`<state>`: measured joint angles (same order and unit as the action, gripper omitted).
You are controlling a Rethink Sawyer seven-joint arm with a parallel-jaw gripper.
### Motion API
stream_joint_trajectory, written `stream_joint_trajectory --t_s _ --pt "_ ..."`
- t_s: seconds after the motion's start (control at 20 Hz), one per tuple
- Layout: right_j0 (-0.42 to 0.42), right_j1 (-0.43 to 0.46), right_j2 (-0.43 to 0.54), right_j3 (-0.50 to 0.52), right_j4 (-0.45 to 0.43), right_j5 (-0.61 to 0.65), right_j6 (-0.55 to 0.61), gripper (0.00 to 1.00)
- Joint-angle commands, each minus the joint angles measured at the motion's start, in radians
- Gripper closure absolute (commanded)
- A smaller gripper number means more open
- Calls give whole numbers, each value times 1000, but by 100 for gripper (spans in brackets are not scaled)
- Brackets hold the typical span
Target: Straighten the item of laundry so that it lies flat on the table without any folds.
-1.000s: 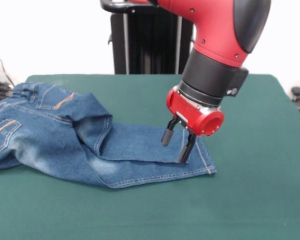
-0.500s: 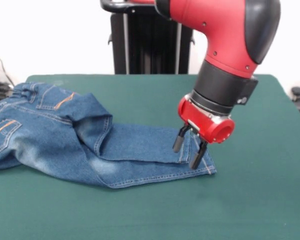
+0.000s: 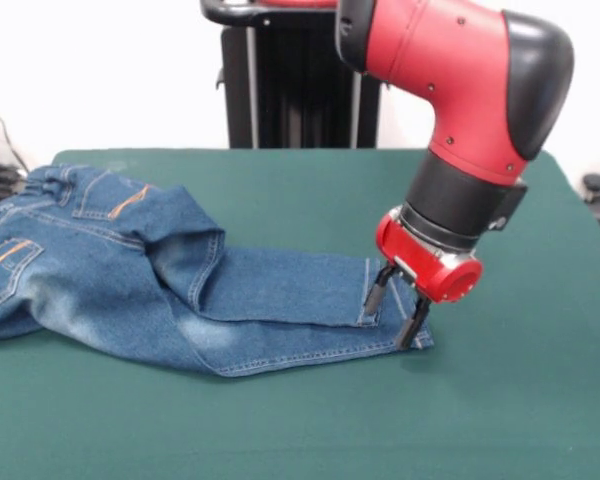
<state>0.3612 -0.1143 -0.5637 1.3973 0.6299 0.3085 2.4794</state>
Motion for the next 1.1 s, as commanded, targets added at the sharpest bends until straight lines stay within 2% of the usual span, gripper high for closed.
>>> stream_joint_trajectory --t_s 0.05,0.45,0.75,0.8,0.95,1.1 --pt "9 -8 119 97 50 -78 246 0" --pt "-32 -95 178 210 4 -139 187 0" --pt "-17 -90 161 211 7 -134 187 0" --pt "-16 -91 162 216 13 -142 193 100" --pt "3 -75 138 200 20 -131 203 100" --pt "-6 -75 153 203 27 -147 209 100"
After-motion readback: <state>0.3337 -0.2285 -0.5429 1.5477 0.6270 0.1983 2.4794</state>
